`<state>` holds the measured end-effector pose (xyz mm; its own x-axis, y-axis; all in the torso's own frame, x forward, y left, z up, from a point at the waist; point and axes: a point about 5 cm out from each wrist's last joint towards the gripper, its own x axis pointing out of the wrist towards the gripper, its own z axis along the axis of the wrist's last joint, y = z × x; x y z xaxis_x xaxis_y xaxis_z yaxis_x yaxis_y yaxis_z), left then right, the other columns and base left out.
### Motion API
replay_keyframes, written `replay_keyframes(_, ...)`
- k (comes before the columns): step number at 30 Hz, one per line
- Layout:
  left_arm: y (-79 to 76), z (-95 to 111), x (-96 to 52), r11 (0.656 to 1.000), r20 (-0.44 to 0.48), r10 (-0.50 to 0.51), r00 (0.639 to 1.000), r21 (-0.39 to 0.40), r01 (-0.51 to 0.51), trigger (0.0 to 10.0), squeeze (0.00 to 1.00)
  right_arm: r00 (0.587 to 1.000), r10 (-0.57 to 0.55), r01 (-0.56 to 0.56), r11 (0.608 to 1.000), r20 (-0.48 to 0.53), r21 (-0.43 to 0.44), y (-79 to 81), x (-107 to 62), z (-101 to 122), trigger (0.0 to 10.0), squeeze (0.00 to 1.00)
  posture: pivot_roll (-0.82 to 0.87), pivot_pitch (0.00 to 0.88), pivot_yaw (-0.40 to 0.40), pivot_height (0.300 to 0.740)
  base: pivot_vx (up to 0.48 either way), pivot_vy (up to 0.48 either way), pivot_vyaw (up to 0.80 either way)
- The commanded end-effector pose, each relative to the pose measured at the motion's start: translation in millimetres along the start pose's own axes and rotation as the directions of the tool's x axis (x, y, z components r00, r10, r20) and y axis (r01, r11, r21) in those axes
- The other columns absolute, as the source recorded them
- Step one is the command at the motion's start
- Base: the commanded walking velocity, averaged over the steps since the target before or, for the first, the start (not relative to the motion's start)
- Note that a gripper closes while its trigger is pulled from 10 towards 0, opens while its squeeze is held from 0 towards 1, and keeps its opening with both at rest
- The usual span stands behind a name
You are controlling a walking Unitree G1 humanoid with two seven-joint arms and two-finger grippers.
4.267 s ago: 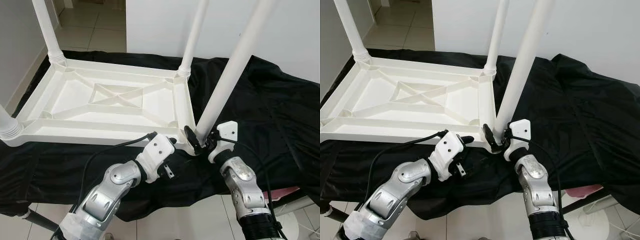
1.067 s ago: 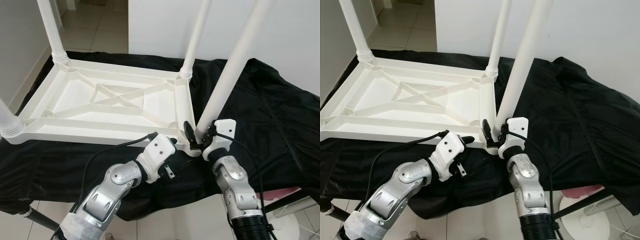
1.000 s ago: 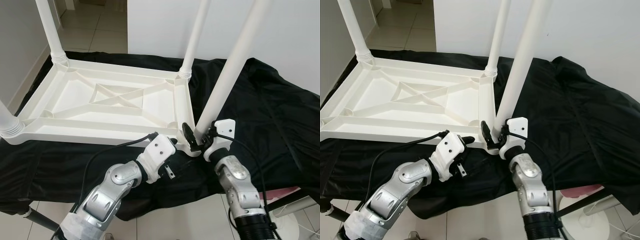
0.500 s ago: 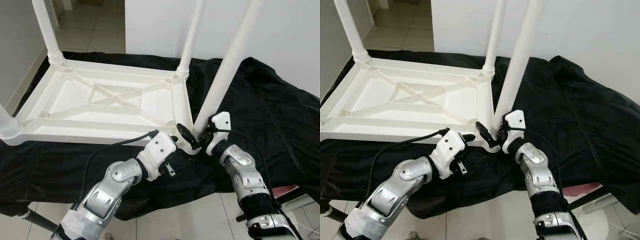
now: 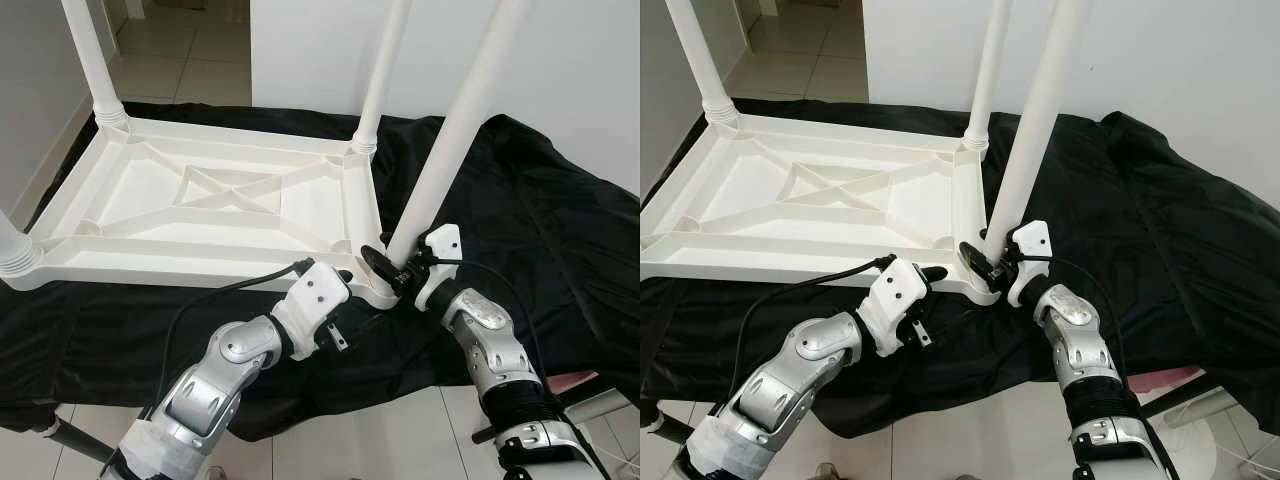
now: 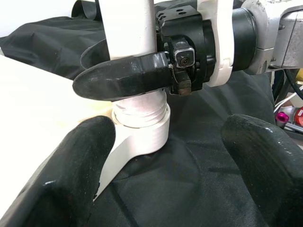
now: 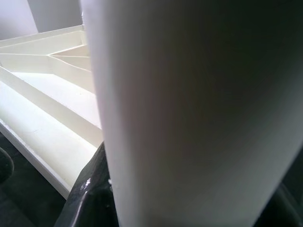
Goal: Building children table
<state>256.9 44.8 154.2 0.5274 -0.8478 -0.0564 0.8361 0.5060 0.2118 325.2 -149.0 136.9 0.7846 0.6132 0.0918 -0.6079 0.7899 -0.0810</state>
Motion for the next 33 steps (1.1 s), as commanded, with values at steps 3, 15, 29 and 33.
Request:
replay_keyframes(3,-5.1,-1,-0.6,0.999,-0.006,-0.037,0.999,0.002,0.037,10.0,0.0,0.998,-0.017,0.017,1.0,-0.057,-0.013,2.7,-4.8,-11,10.0,0.0,0.03,0.082,-0.107,0.74,0.0,0.0,0.0)
replay_keyframes(15,-6.7,-3,-0.7,0.999,-0.008,-0.037,0.999,-0.005,0.037,10.0,0.0,0.925,-0.37,0.372,0.928,-0.086,0.009,6.2,-13.6,-9,10.0,0.0,0.02,0.085,-0.111,0.74,0.0,0.0,0.0)
replay_keyframes(29,3.6,-2,-0.1,1.0,-0.006,-0.014,1.0,0.011,0.014,10.0,0.0,0.713,-0.692,0.7,0.711,-0.111,0.063,25.9,-19.9,-12,10.0,0.0,0.02,0.062,-0.104,0.74,0.0,0.0,0.0)
replay_keyframes(33,9.6,-2,-0.2,1.0,-0.009,-0.009,1.0,0.026,0.009,10.0,0.0,0.743,-0.666,0.669,0.741,-0.055,0.06,30.7,-14.8,-2,10.0,0.0,0.0,0.055,-0.095,0.74,0.0,0.0,0.0)
